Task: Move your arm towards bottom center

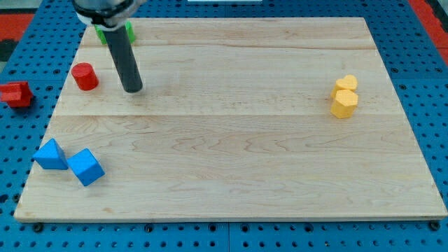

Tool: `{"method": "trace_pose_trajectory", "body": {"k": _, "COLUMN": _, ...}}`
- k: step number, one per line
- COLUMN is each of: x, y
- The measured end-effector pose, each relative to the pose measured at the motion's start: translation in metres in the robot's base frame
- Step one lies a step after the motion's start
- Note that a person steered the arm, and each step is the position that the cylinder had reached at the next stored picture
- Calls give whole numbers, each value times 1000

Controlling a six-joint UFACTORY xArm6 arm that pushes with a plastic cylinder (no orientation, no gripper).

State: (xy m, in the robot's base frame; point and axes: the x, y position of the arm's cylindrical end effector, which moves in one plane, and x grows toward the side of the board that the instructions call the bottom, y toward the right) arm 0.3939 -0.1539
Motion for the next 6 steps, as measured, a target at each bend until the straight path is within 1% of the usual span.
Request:
{"method": "trace_pose_trajectory", "body": {"k": 1, "x": 0, "y": 0}}
{"method": "trace_pose_trajectory", "body": {"k": 2, "x": 25, "y": -5}}
{"method": "trace_pose_trajectory", "body": {"k": 4, "x": 68, "y": 22}}
{"method": "trace_pose_trajectory", "body": {"k": 5, "x": 90, "y": 108}}
{"method": "trace_pose_trajectory", "body": {"k": 6, "x": 186, "y": 114}}
